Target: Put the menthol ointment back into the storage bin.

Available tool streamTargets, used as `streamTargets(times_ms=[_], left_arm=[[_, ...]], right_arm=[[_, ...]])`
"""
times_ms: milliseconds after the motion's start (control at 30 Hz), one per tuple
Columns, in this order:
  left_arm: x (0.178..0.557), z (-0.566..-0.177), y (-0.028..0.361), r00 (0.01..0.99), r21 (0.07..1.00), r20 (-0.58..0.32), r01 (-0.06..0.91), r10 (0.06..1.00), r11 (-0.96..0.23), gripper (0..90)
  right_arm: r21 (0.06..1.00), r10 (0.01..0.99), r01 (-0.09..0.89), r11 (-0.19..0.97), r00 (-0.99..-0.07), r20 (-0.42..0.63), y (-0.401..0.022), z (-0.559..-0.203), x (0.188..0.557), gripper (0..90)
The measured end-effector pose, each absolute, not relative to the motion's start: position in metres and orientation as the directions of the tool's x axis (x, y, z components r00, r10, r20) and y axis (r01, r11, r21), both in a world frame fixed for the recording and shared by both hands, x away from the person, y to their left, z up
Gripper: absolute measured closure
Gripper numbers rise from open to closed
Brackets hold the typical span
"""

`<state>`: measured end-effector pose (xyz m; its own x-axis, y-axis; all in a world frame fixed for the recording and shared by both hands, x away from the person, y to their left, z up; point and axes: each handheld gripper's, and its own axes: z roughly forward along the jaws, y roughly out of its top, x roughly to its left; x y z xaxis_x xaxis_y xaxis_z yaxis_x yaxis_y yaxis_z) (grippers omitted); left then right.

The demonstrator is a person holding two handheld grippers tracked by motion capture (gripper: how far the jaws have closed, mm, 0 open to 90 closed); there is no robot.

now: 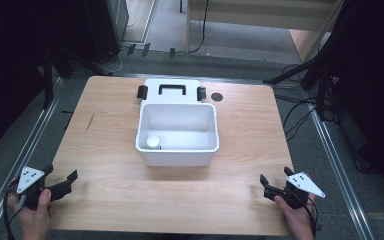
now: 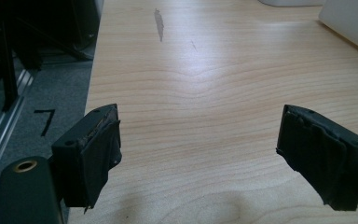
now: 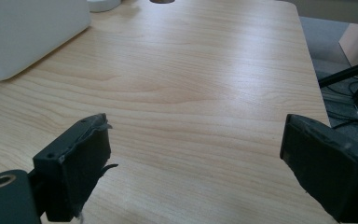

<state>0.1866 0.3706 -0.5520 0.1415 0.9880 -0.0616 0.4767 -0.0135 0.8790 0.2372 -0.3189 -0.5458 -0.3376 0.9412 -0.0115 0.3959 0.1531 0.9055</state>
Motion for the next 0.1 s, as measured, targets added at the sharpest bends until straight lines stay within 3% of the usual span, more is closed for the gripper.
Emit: streamTargets(times_ms=[100], left_arm=[[0.1867,-0.5519,0.3700,0.145,0.878,-0.055,0.479,0.988,-0.021,14.2]], right_arm=[[0.906,0.941,0.396,0.153,-0.338,-0.012,-0.3189,-0.5458,0.2371,8.7]])
